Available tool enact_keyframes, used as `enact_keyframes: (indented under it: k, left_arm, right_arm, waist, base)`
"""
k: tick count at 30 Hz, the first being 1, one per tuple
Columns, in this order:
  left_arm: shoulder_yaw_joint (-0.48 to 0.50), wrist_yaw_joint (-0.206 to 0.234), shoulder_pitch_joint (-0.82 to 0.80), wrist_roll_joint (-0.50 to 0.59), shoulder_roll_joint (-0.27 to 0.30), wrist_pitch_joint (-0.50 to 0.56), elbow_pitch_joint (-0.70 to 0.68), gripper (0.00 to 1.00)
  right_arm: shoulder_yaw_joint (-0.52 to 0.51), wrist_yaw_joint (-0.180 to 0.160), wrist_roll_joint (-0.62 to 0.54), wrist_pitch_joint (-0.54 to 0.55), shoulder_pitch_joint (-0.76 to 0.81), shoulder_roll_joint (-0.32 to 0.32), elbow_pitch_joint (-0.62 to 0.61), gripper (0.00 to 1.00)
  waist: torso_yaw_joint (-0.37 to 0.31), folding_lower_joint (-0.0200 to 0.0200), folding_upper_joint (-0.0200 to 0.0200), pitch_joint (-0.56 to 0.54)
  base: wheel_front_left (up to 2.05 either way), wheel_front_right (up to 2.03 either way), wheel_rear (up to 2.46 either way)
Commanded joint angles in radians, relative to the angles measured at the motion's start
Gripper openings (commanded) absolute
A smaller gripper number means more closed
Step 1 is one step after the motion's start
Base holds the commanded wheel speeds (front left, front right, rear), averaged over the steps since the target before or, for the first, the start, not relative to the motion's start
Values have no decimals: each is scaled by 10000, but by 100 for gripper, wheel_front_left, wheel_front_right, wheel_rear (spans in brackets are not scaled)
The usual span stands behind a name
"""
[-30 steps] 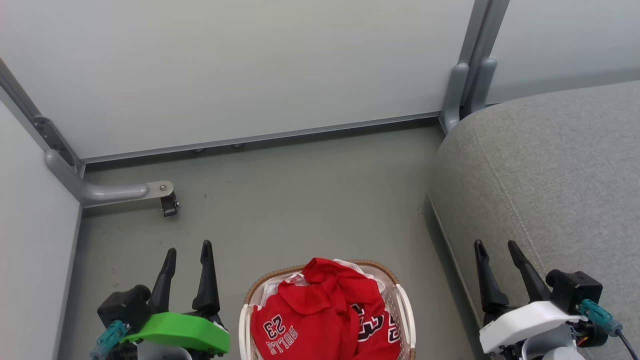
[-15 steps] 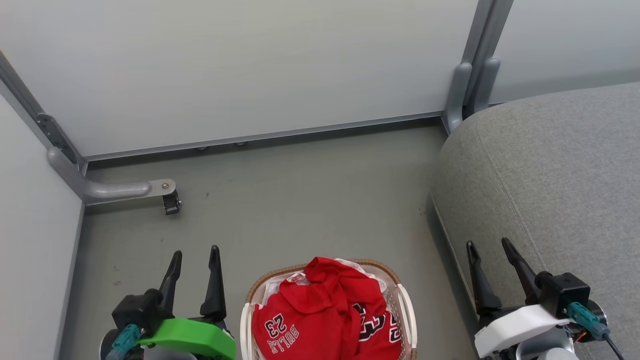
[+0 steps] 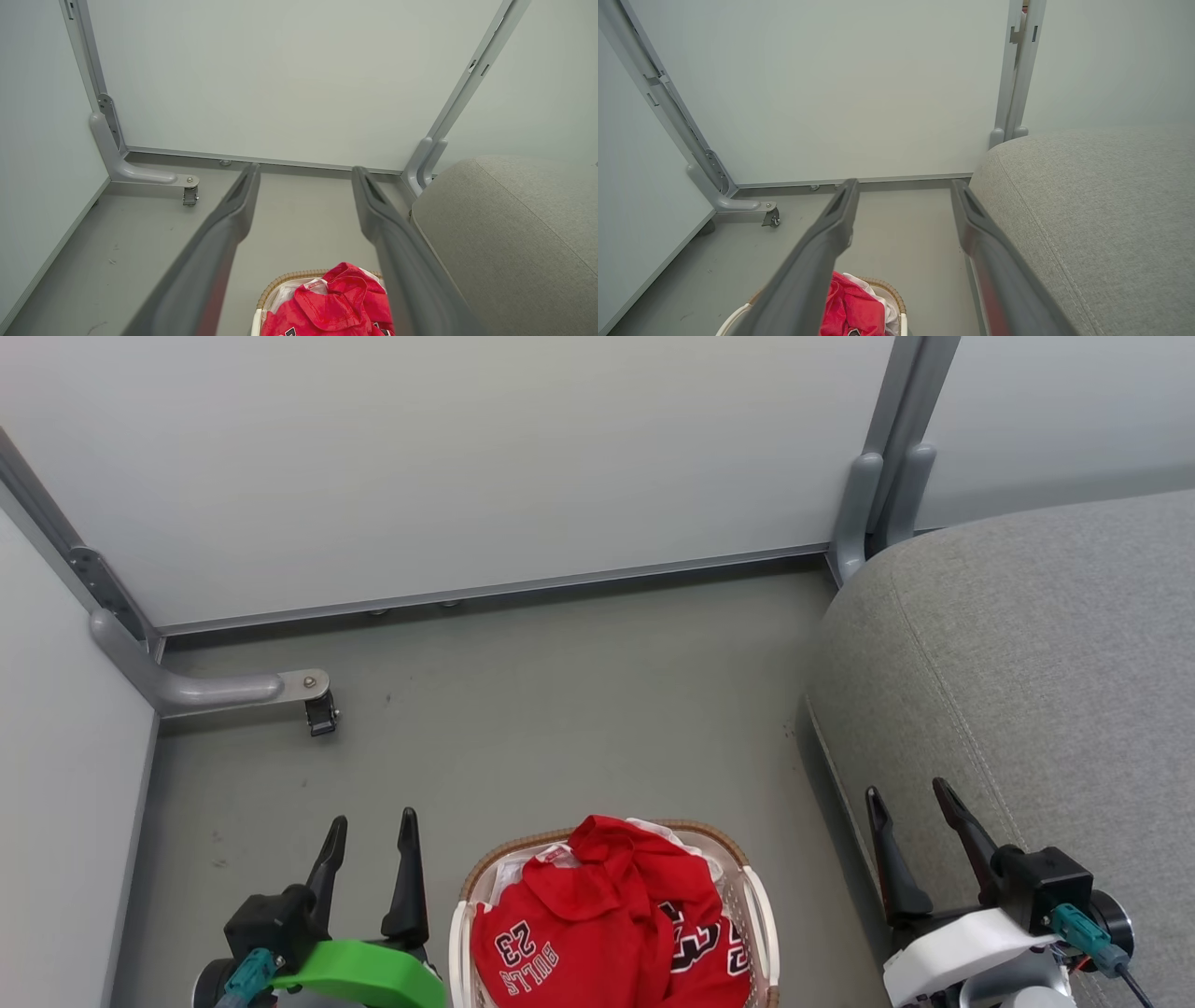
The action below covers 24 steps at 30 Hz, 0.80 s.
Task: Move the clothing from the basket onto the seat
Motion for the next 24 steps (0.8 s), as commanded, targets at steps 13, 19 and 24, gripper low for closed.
enact_keyframes:
  k: [13, 19, 24]
  left_arm:
    - [-40, 32, 110, -54, 63, -22, 160, 100]
    - [-49, 12, 136, -32, 63, -22, 159, 100]
    - [-56, -10, 147, -14, 63, -22, 163, 100]
  right_arm:
    - [4, 0, -80, -49, 198, -57, -18, 100]
    - [25, 0, -75, -49, 211, -55, -19, 100]
    - [40, 0, -70, -49, 196, -57, -28, 100]
  waist:
    - [-16, 0, 0, -29]
    - [-12, 0, 0, -35]
    - [-14, 0, 0, -21]
  base:
    - [0, 0, 0]
    - [0, 0, 0]
    - [0, 0, 0]
